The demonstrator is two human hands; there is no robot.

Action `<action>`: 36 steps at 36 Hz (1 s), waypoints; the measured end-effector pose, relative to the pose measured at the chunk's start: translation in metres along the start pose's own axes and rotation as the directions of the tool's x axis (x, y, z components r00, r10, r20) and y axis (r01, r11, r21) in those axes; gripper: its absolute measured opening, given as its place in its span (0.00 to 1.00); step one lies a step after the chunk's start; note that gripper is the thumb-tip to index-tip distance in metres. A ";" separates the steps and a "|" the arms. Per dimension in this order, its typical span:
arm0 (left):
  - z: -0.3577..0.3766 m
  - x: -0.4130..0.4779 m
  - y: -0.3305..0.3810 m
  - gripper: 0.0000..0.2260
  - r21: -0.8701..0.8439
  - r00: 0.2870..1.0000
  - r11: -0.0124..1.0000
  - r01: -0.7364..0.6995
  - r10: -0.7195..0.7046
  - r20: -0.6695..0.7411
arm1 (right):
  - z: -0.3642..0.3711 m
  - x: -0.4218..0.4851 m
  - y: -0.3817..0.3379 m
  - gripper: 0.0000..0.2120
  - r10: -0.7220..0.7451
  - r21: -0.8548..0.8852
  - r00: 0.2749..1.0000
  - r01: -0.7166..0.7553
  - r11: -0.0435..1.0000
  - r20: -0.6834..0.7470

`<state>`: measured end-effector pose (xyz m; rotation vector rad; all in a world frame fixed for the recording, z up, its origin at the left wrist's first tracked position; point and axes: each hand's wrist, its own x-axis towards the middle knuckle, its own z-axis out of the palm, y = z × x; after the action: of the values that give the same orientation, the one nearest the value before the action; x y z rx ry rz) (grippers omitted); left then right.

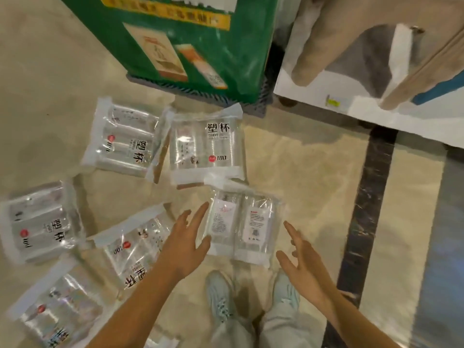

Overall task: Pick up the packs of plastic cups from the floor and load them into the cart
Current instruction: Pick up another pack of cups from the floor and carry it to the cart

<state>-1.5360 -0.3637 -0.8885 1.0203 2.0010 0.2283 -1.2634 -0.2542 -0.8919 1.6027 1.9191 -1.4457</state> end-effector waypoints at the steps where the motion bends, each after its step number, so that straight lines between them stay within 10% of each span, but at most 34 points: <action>1: 0.013 0.013 -0.010 0.32 -0.008 1.000 1.000 0.000 0.000 -0.006 | 0.010 0.016 0.013 0.34 -0.021 -0.007 1.000 0.021 1.000 0.004; 20: 0.128 0.132 -0.106 0.31 -0.152 0.995 0.986 0.072 -0.060 0.079 | 0.108 0.165 0.122 0.40 -0.084 0.108 0.996 0.084 0.991 -0.002; 36: -0.111 -0.012 0.186 0.26 -0.246 0.979 0.950 -0.191 0.165 -0.122 | -0.188 -0.059 -0.061 0.32 -0.155 0.195 0.945 0.216 0.957 -0.287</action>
<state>-1.5095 -0.2296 -0.7207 1.0375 1.9065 0.6323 -1.2229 -0.1342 -0.7289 1.8440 2.1748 -1.6437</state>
